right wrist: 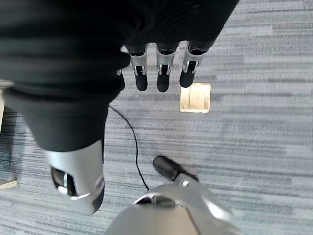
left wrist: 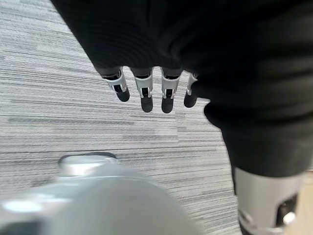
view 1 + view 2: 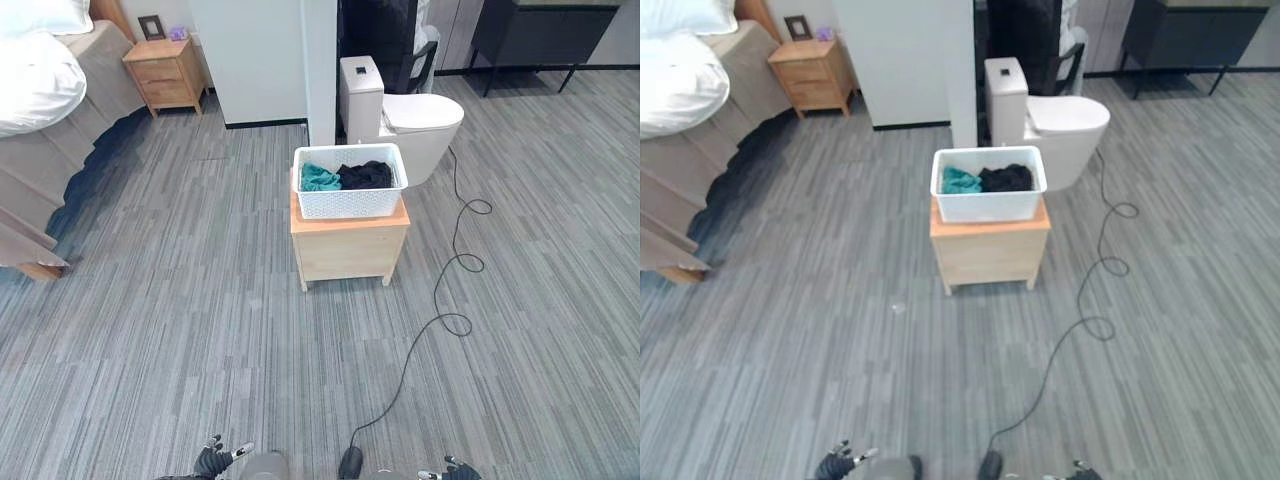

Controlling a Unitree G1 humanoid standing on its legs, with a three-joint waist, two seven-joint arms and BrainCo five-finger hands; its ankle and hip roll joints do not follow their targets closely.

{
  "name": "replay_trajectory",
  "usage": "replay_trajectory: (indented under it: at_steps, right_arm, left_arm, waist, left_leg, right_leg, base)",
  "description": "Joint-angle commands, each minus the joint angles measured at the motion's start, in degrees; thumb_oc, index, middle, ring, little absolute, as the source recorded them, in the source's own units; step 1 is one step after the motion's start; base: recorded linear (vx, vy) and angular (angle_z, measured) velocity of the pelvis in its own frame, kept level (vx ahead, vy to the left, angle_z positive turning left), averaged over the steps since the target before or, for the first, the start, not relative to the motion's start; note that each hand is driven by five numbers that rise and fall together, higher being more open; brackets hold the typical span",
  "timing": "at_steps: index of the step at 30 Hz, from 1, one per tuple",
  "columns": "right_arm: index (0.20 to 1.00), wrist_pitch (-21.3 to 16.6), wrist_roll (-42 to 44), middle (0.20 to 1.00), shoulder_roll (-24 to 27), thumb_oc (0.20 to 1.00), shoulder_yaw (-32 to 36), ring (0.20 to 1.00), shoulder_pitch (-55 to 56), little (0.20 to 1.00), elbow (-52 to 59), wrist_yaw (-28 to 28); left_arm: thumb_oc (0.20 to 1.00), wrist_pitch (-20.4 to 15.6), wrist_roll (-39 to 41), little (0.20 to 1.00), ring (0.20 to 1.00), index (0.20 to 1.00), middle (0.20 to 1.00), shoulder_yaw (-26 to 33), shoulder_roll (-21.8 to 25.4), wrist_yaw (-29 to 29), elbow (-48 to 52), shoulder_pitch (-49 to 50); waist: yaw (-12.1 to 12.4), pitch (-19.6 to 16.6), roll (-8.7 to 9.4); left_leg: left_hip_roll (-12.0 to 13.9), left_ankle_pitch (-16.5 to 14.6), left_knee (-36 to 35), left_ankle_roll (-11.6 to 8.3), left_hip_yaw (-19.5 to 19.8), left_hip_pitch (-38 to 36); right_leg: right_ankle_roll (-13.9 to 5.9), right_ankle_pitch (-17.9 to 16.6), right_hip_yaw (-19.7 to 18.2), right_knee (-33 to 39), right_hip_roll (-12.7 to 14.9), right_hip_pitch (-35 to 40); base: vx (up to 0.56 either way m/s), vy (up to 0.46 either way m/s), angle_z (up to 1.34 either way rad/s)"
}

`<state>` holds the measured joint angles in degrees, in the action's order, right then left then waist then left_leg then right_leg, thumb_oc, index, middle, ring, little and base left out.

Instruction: Grab the laundry basket,head to the washer,open it,put in the laundry and shut it.

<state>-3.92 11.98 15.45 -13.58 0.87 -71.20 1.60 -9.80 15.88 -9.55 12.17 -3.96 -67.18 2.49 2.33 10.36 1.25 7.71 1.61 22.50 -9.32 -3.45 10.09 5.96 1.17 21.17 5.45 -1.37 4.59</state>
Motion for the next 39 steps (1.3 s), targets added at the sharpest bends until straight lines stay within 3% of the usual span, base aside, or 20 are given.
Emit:
replay_trajectory:
  at_steps: [1,3,5,10,13,14,15,16,17,19,20,22,26,28,31,32,33,34,37,39]
  right_arm:
    - [1.000,-1.93,2.70,1.000,1.29,1.000,1.09,1.000,-0.38,1.000,-0.31,0.86]
    - [1.000,-2.17,2.69,1.000,1.30,1.000,0.81,1.000,-0.51,1.000,0.31,0.80]
    - [1.000,-2.34,2.80,1.000,1.15,1.000,0.63,1.000,-0.84,1.000,0.64,0.98]
    - [1.000,-2.31,3.36,1.000,0.04,1.000,0.91,1.000,-0.44,1.000,2.28,0.38]
    - [1.000,-2.31,3.89,1.000,-0.50,1.000,1.54,1.000,-0.24,1.000,3.11,-0.50]
    - [1.000,-2.46,5.11,1.000,-0.55,1.000,2.78,1.000,0.29,1.000,3.61,-1.10]
    - [1.000,-2.45,5.11,1.000,-0.57,1.000,2.79,1.000,0.30,1.000,3.62,-1.10]
    - [1.000,-2.78,7.82,1.000,0.67,1.000,5.49,1.000,0.22,1.000,4.69,-0.91]
    - [1.000,-2.84,8.84,1.000,1.15,1.000,6.29,1.000,0.18,1.000,5.06,-0.80]
    - [1.000,-2.79,9.28,1.000,2.04,1.000,7.77,1.000,-0.32,1.000,5.12,-0.21]
    - [1.000,-2.67,9.46,1.000,2.53,1.000,8.48,1.000,-0.57,1.000,5.04,0.05]
    - [1.000,-2.79,11.77,1.000,5.37,1.000,12.03,1.000,-1.30,1.000,7.30,1.38]
    - [1.000,-3.49,12.77,1.000,7.52,1.000,16.36,1.000,0.61,1.000,15.20,3.50]
    - [1.000,-3.80,12.42,1.000,7.99,1.000,18.50,1.000,3.23,1.000,18.76,4.01]
    - [1.000,-4.85,12.38,1.000,8.03,1.000,23.26,1.000,9.10,1.000,21.64,4.55]
    - [1.000,-5.14,12.62,1.000,8.13,1.000,24.11,1.000,9.43,1.000,22.71,4.86]
    - [1.000,-5.67,12.72,1.000,9.53,1.000,25.62,1.000,9.91,1.000,28.22,5.78]
    - [1.000,-5.58,12.31,1.000,9.98,1.000,26.27,1.000,10.06,1.000,29.81,6.45]
    - [1.000,-4.94,11.56,1.000,10.30,1.000,26.77,1.000,11.63,1.000,32.94,7.01]
    - [1.000,-4.46,11.46,1.000,10.89,1.000,27.07,1.000,11.99,1.000,34.35,7.43]
  left_arm:
    - [1.000,-1.67,1.67,1.000,1.000,1.000,1.000,-1.07,0.73,-0.07,-1.16,-1.98]
    - [1.000,-1.70,2.10,1.000,1.000,1.000,1.000,-0.55,0.69,-0.06,-2.13,-1.98]
    - [1.000,-1.99,2.80,1.000,1.000,1.000,1.000,0.09,0.75,-0.36,-2.50,-1.80]
    - [1.000,-1.71,3.32,1.000,1.000,1.000,1.000,2.62,1.13,-0.36,-3.04,0.46]
    - [1.000,-1.47,2.94,1.000,1.000,1.000,1.000,3.16,1.86,0.01,-4.23,0.43]
    - [1.000,-1.37,2.90,1.000,1.000,1.000,1.000,3.49,2.80,0.18,-4.10,0.10]
    - [1.000,-1.36,2.90,1.000,1.000,1.000,1.000,3.49,2.82,0.19,-4.09,0.10]
    - [1.000,-1.70,3.01,1.000,1.000,1.000,1.000,2.63,4.39,0.30,-0.03,-0.80]
    - [1.000,-1.72,2.97,1.000,1.000,1.000,1.000,2.13,5.13,0.20,1.90,-1.32]
    - [1.000,-1.83,3.38,1.000,1.000,1.000,1.000,2.05,6.25,-0.21,3.61,-2.26]
    - [1.000,-1.86,3.66,1.000,1.000,1.000,1.000,2.29,6.76,-0.54,4.23,-2.59]
    - [1.000,-2.19,4.17,1.000,1.000,1.000,1.000,3.47,7.88,-1.07,6.22,-2.03]
    - [1.000,-3.20,4.27,1.000,1.000,1.000,1.000,6.17,8.29,-2.68,9.09,-1.45]
    - [1.000,-3.65,4.25,1.000,1.000,1.000,1.000,7.86,8.69,-3.85,11.72,-1.27]
    - [1.000,-3.92,1.30,1.000,1.000,1.000,1.000,9.65,9.28,-6.10,15.96,-0.78]
    - [1.000,-3.84,0.75,1.000,1.000,1.000,1.000,10.29,9.35,-6.95,17.57,-0.59]
    - [1.000,-3.33,0.79,1.000,1.000,1.000,1.000,12.06,8.19,-9.30,21.76,0.10]
    - [1.000,-3.14,0.49,1.000,1.000,1.000,1.000,12.98,8.04,-10.32,23.38,0.69]
    - [1.000,-2.65,-1.47,1.000,1.000,1.000,1.000,14.58,7.57,-12.62,27.36,2.68]
    - [1.000,-2.73,0.49,1.000,1.000,1.000,1.000,16.98,6.42,-14.21,29.57,4.47]
  waist:
    - [-0.15,-1.39,0.20]
    - [0.63,-2.08,-0.21]
    - [1.10,-1.99,-0.39]
    - [2.83,-3.38,0.07]
    - [3.63,-3.95,1.97]
    - [3.62,-4.25,3.66]
    - [3.67,-4.24,3.71]
    - [2.20,-3.86,4.57]
    - [1.16,-3.08,4.26]
    - [0.22,-1.63,2.93]
    - [0.19,-1.14,2.32]
    - [-0.16,-0.21,1.11]
    - [-1.76,-0.09,1.80]
    - [-2.41,-0.32,2.49]
    - [-3.55,-1.91,4.07]
    - [-3.77,-2.06,4.56]
    - [-3.27,0.49,5.44]
    - [-3.11,0.97,5.58]
    - [-2.88,1.02,5.99]
    - [-2.02,0.67,5.83]
  left_leg:
    - [0.59,0.23,-10.05,3.58,0.28,0.24]
    - [-1.65,3.54,-19.96,3.59,3.36,1.74]
    - [-1.71,5.33,-26.46,3.05,3.99,5.10]
    - [0.59,8.20,-25.43,3.81,-3.75,4.96]
    - [-0.56,5.70,-15.88,5.01,-5.29,7.89]
    - [-2.66,1.85,-13.27,6.32,-6.51,7.19]
    - [-2.71,1.77,-13.22,6.36,-6.58,7.18]
    - [-6.60,-2.74,-13.62,10.44,-7.20,4.36]
    - [-7.70,-3.81,-14.07,11.78,-6.63,2.87]
    - [-8.20,-5.69,-14.91,13.69,-6.14,-0.33]
    - [-8.00,-6.24,-15.92,14.05,-6.16,-2.31]
    - [-6.13,-7.75,-18.56,12.28,-6.47,-8.22]
    - [-6.33,-8.90,-20.46,10.58,-5.15,-12.33]
    - [-6.42,-9.17,-20.70,9.99,-4.18,-13.41]
    - [-5.27,-11.27,-17.75,7.73,-0.16,-13.56]
    - [-4.75,-11.69,-13.99,6.78,0.70,-11.86]
    - [-2.01,-8.75,4.94,5.10,4.10,-1.49]
    - [-0.69,-7.91,6.25,5.08,4.02,0.35]
    - [3.41,-7.20,-1.49,4.92,1.72,-0.96]
    - [7.24,-2.71,-12.70,4.28,1.42,-2.43]
  right_leg:
    - [-7.15,6.84,-2.40,-0.45,4.32,3.76]
    - [-7.66,7.63,-2.69,-0.45,3.39,3.63]
    - [-7.87,9.87,-3.38,-0.45,2.58,4.99]
    - [-8.87,12.34,-5.21,-1.77,4.00,11.16]
    - [-10.20,12.60,-4.75,-6.66,7.43,11.78]
    - [-12.09,9.86,-5.03,-12.35,10.72,10.87]
    - [-12.14,9.89,-5.07,-12.41,10.81,10.86]
    - [-14.27,-2.22,-7.19,-31.01,15.08,3.37]
    - [-14.43,-5.19,-8.57,-37.31,15.33,0.05]
    - [-14.86,-6.16,-7.97,-46.55,16.80,-6.19]
    - [-14.46,-4.44,-5.51,-47.59,18.27,-8.62]
    - [-12.61,2.94,2.40,-31.06,18.19,-10.23]
    - [-14.97,-2.33,-3.46,-11.41,15.07,-12.98]
    - [-15.82,-4.29,-5.57,-9.55,14.25,-13.61]
    - [-13.88,-1.65,-7.92,-9.42,11.63,-10.26]
    - [-13.09,-0.85,-6.83,-9.50,11.46,-9.52]
    - [-9.38,1.87,-4.85,-9.53,9.09,-6.79]
    - [-9.02,2.65,-4.13,-9.04,8.49,-6.09]
    - [-9.00,3.90,-3.11,-8.31,8.14,-4.96]
    - [-9.41,5.04,-3.05,-8.43,7.99,-4.40]
  base:
    - [0.08,0.018,0.06]
    - [0.20,0.043,-0.02]
    - [0.33,0.058,-0.05]
    - [0.45,0.178,-0.24]
    - [0.53,0.260,-0.65]
    - [0.45,0.239,-0.63]
    - [0.69,0.540,-0.38]
    - [0.47,0.487,-0.20]
    - [0.53,0.574,-0.01]
    - [0.26,0.256,0.37]
    - [0.43,0.142,0.48]
    - [0.50,-0.089,-0.07]
    - [0.32,-0.178,0.08]
    - [0.32,-0.218,0.69]
    - [0.34,-0.349,1.33]
    - [0.10,-0.505,1.65]
    - [0.02,-0.476,1.19]
    - [-0.03,-0.391,0.26]
    - [0.06,-0.039,0.20]
    - [0.15,0.058,0.07]
